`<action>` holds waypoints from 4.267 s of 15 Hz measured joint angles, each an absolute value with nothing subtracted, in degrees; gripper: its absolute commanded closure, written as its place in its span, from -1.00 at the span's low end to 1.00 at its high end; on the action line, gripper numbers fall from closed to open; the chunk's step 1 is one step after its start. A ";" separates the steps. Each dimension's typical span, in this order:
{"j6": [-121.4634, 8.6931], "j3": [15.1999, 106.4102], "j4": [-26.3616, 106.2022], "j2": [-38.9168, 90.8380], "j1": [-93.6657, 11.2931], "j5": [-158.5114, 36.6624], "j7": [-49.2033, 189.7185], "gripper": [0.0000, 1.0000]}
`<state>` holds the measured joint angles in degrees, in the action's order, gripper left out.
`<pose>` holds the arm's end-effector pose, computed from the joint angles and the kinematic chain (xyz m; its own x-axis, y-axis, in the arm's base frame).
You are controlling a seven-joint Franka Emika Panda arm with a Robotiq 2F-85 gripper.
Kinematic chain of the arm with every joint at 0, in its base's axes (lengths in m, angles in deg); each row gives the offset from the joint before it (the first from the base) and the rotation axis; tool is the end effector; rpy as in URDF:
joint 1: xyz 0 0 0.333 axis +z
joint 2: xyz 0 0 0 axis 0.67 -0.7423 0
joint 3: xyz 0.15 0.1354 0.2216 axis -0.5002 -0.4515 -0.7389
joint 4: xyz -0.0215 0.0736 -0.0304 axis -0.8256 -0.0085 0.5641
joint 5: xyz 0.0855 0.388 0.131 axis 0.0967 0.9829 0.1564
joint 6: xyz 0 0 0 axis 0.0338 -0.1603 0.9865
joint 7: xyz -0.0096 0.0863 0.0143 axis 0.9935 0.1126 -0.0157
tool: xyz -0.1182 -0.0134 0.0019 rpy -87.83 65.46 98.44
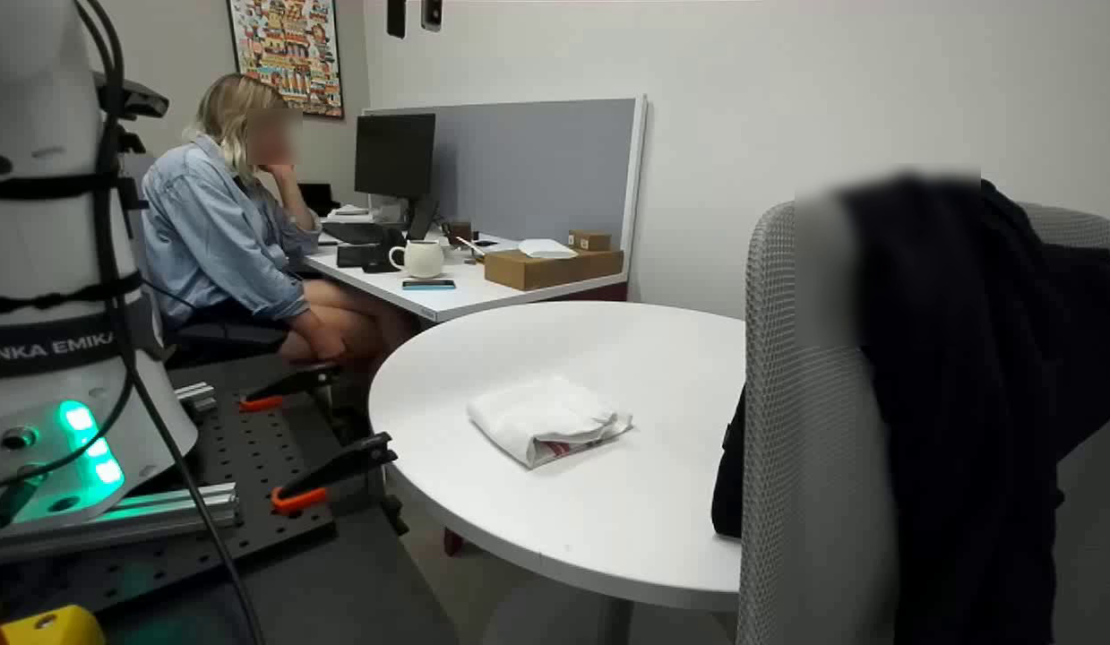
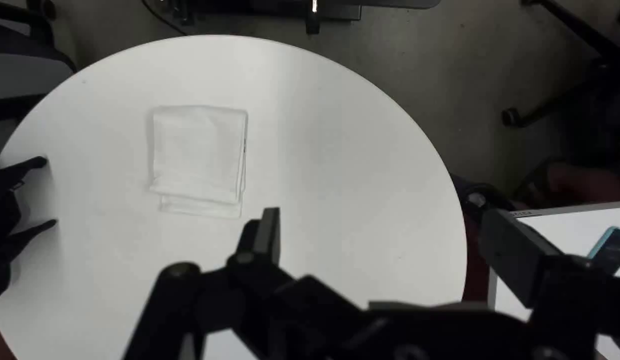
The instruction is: Use the white and red towel to wipe the table top
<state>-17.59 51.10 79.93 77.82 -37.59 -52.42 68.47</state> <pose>0.3877 0.0852 0.5344 0.9989 0.0372 -0.0281 0.0362 -0.9987 -0.0355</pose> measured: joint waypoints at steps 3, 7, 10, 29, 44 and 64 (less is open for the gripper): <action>-18.07 51.10 80.13 77.83 -37.65 -52.42 68.41 -1.00; -27.37 51.00 84.38 77.46 -39.00 -52.39 64.28 -1.00; -38.08 50.96 90.24 76.10 -41.09 -52.38 59.33 -1.00; -86.18 54.79 103.16 39.28 -56.43 -74.60 21.91 -1.00; -103.22 66.06 95.04 16.12 -39.93 -56.74 26.19 -0.02; -98.64 45.43 89.90 13.86 -53.62 -45.67 51.95 0.95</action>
